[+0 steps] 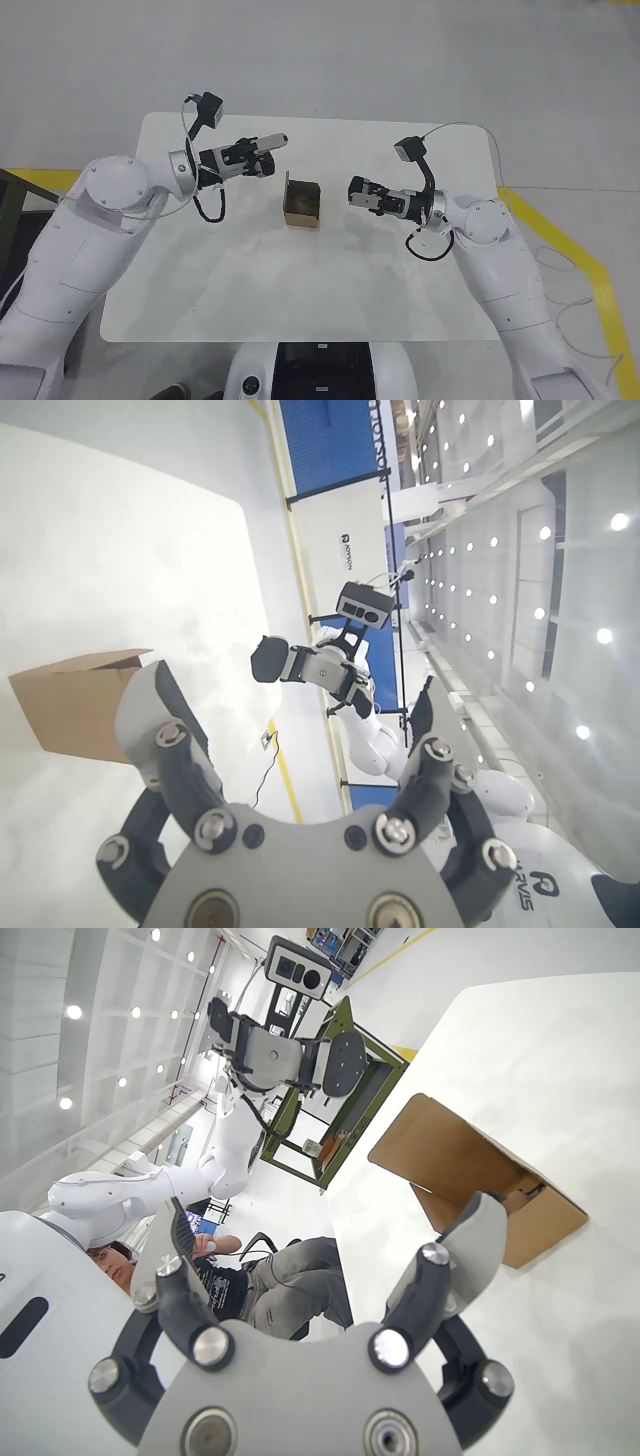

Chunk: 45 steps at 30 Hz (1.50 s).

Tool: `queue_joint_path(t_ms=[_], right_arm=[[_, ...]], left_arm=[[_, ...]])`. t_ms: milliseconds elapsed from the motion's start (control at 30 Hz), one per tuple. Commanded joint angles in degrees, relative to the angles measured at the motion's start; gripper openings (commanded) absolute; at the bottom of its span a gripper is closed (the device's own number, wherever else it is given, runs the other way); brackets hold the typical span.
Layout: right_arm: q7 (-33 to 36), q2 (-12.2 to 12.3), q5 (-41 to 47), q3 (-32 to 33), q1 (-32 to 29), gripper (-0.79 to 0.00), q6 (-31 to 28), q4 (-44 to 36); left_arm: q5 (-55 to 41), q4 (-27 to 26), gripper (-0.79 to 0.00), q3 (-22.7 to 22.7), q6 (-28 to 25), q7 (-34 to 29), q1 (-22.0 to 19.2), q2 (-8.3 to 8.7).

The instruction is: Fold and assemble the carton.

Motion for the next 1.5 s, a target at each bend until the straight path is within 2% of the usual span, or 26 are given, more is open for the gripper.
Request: queue_joint_path(t_ms=[0, 267, 367, 467, 600, 700, 800, 1167, 1300, 1467], right_arm=[[0.0, 0.0, 0.0, 0.0, 0.0, 0.000, 0.0, 0.0], [-0.2, 0.0, -0.2, 0.0, -0.1, 0.000, 0.2, -0.1], [0.4, 0.2, -4.0, -0.9, 1.4, 0.000, 0.1, -0.3], [1.0, 0.2, -11.1, -2.1, 5.1, 0.000, -4.2, 2.3], [-0.5, -0.2, -19.0, -5.3, 10.0, 0.000, -9.7, 6.8], [-3.8, -0.6, -26.9, -8.5, 13.9, 0.000, -13.1, 9.9], [-7.6, -1.3, -30.5, -11.5, 17.1, 0.000, -16.8, 13.1], [-8.0, -1.4, -31.4, -11.9, 17.4, 0.000, -17.2, 13.0], [-10.6, -1.3, -39.7, -13.8, 18.1, 0.000, -19.9, 12.2], [-14.8, -2.2, -43.3, -17.2, 21.8, 0.000, -23.5, 17.9]], left_arm=[[0.7, 1.2, 0.000, -2.0, -2.7, 0.7, 1.2, 0.18], [10.7, 4.7, 0.000, -6.2, -9.1, 4.9, 5.3, 0.69], [12.1, 5.5, 0.000, -7.1, -10.2, 6.0, 6.6, 0.67], [10.1, 6.6, 0.000, -8.1, -10.8, 6.0, 7.8, 0.57], [10.1, 6.6, 0.000, -8.1, -10.8, 6.0, 7.8, 0.57], [10.1, 6.6, 0.000, -8.1, -10.8, 6.0, 7.8, 0.57], [10.1, 6.6, 0.000, -8.1, -10.8, 6.0, 7.8, 0.57], [10.1, 6.6, 0.000, -8.1, -10.8, 6.0, 7.8, 0.57], [10.1, 6.6, 0.000, -8.1, -10.8, 6.0, 7.8, 0.57], [10.1, 6.6, 0.000, -8.1, -10.8, 6.0, 7.8, 0.57]])
